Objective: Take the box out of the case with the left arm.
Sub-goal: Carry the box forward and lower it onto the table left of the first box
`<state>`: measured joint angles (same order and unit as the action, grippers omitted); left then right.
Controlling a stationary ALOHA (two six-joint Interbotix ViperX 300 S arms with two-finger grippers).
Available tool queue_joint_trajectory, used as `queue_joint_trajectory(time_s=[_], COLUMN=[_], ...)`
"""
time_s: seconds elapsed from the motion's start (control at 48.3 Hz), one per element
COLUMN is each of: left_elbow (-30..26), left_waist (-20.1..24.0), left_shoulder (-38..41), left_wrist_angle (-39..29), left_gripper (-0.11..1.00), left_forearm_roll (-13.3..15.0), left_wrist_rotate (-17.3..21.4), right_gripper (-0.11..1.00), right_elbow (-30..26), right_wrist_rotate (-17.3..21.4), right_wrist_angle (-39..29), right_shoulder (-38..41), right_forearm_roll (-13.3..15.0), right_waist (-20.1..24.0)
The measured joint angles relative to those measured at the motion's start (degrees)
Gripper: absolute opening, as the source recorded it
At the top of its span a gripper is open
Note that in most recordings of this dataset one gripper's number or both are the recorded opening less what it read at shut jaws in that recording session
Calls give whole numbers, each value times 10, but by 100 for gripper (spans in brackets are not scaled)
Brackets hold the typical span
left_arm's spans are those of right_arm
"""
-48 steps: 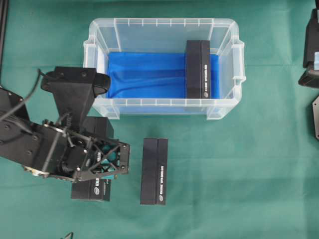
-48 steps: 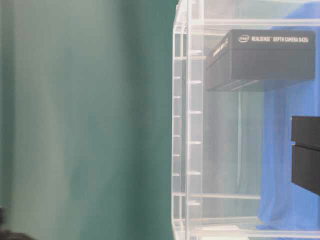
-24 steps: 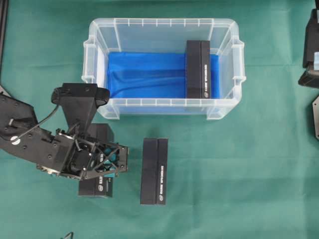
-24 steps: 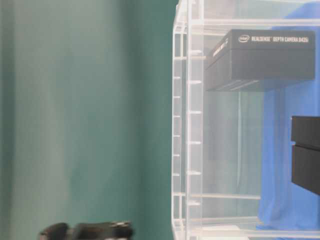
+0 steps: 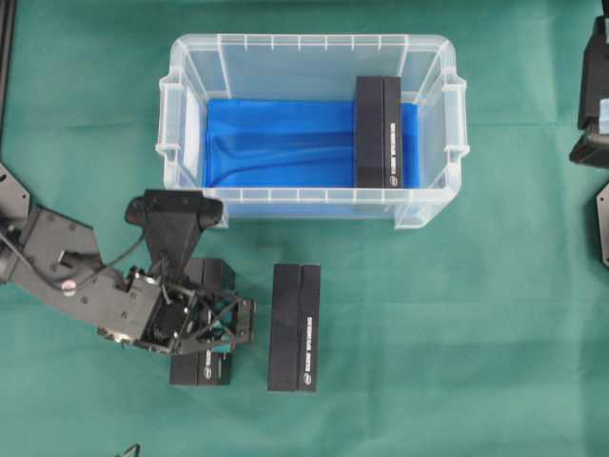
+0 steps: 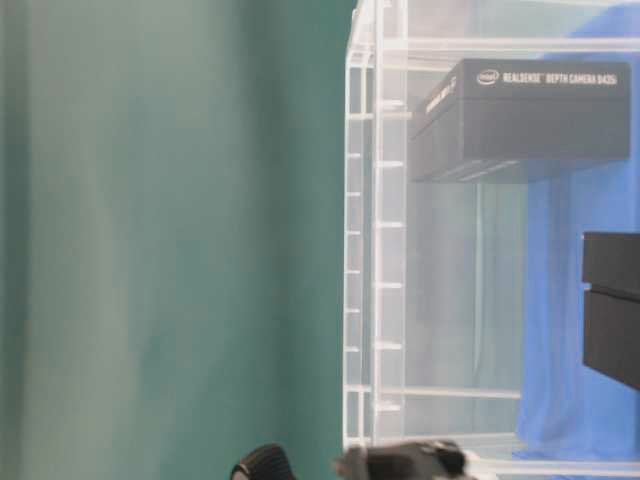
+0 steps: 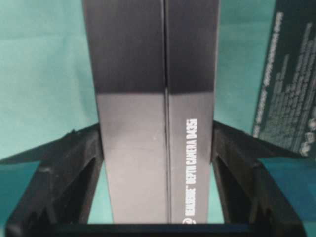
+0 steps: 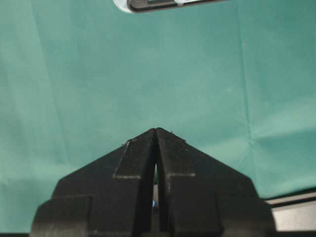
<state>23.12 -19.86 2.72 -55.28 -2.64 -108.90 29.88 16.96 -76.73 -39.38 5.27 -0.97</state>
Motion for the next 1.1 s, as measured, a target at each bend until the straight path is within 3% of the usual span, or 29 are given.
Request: queue_joint_trajectory(time_s=[0.331, 0.435, 0.497, 1.097], left_elbow=[2, 1, 1, -14], left_waist=[-1, -1, -4, -5], left_shoulder=[0, 0, 1, -34], left_wrist_angle=[8, 8, 9, -1], left_gripper=[63, 87, 96, 92], left_forearm_roll=[0, 0, 0, 0], left_wrist_rotate=[-1, -1, -2, -1], right_gripper=[0, 0, 0, 0], right_elbow=[0, 0, 0, 0], right_wrist_rotate=[0, 0, 0, 0], right_wrist_angle=[0, 0, 0, 0], right_shoulder=[0, 0, 0, 0], right_forearm_roll=[0, 0, 0, 0], right_waist=[0, 0, 0, 0])
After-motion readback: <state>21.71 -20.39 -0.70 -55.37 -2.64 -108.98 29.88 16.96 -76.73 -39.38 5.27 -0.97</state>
